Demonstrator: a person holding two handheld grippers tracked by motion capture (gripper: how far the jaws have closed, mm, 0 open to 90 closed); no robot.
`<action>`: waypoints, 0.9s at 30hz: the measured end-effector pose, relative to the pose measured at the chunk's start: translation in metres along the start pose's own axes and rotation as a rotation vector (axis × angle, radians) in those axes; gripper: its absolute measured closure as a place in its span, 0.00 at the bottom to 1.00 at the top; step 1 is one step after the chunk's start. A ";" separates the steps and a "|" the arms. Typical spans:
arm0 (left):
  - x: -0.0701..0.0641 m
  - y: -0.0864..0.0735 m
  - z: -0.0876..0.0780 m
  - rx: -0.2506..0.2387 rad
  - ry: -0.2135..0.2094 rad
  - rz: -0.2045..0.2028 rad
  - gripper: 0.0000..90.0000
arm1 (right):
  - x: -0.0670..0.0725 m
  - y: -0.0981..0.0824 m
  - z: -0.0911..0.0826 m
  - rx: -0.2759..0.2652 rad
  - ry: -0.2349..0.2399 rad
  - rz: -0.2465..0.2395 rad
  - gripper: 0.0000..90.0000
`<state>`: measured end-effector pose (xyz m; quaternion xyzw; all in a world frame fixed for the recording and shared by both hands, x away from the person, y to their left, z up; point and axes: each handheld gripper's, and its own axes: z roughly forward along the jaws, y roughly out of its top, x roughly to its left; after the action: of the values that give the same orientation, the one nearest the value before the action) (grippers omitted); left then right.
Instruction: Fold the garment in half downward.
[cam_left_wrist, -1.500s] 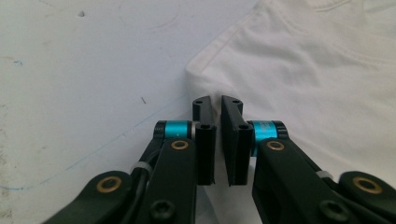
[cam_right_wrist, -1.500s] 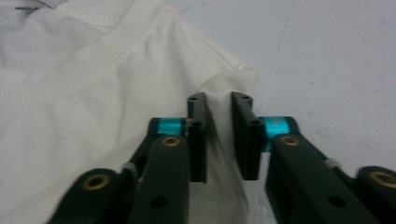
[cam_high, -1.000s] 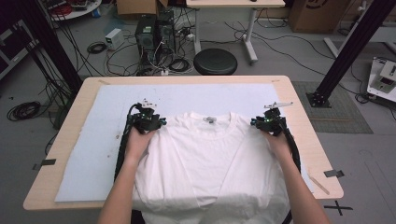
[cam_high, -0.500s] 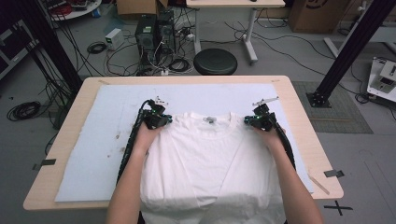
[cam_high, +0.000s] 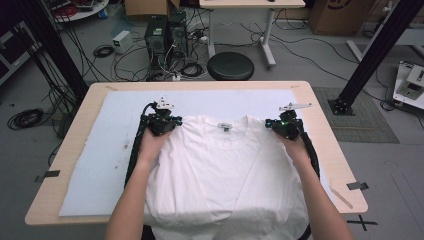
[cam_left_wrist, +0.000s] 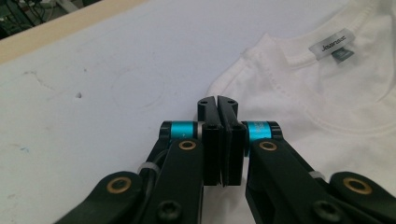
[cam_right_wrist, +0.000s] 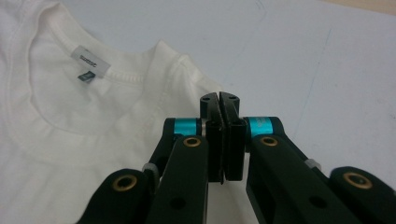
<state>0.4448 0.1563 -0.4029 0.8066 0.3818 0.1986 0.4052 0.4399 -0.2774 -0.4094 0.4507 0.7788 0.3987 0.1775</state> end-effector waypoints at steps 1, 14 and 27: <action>-0.002 0.001 -0.004 -0.003 0.000 0.007 0.98 | 0.002 0.000 -0.003 -0.008 0.002 -0.006 1.00; -0.028 -0.011 -0.045 -0.064 -0.029 0.054 0.99 | 0.034 -0.016 -0.052 -0.119 0.011 -0.053 1.00; -0.060 -0.043 -0.086 -0.122 -0.076 0.082 0.99 | 0.064 -0.054 -0.082 -0.148 0.030 -0.103 1.00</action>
<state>0.3333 0.1690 -0.3869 0.8023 0.3199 0.2074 0.4594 0.3240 -0.2764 -0.3951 0.3895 0.7719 0.4523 0.2189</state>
